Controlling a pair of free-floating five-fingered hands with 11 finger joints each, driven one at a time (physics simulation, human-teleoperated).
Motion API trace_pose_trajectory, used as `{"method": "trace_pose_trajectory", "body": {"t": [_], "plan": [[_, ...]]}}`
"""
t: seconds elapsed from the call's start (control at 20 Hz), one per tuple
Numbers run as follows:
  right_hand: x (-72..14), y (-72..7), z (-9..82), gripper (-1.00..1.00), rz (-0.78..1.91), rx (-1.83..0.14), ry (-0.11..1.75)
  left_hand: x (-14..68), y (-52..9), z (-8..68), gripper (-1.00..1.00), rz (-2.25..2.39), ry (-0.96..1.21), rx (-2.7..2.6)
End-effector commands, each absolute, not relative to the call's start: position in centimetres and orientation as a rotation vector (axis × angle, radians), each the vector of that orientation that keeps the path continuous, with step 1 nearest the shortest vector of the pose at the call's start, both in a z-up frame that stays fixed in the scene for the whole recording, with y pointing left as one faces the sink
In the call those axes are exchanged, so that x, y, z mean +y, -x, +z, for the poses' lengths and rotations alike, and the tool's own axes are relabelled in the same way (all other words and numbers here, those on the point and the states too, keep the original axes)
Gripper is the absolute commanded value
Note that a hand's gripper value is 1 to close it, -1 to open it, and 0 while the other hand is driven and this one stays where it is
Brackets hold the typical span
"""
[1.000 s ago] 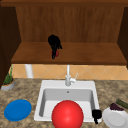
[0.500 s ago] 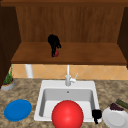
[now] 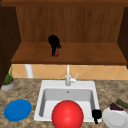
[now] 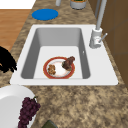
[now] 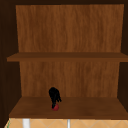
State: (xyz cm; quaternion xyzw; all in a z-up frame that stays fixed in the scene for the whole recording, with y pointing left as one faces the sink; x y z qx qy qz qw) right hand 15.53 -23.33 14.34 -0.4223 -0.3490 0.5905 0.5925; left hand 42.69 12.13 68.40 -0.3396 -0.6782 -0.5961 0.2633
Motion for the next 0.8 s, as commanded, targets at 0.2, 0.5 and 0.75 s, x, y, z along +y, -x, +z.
{"method": "trace_pose_trajectory", "body": {"t": [0.2, 0.5, 0.75], "plan": [[-23.3, -15.5, 14.3, 0.00, 1.373, -0.812, 0.982, 12.1, -46.0, 65.6, -1.00, -1.552, 0.931, -1.824], [-23.3, -15.5, 14.3, 0.00, 1.373, -0.812, 0.982, 13.0, -47.0, 64.4, -1.00, -1.557, 0.947, -1.850], [-23.3, -15.5, 14.3, 0.00, 1.373, -0.812, 0.982, 14.1, -47.7, 63.3, -1.00, -1.559, 0.940, -1.889]]}}
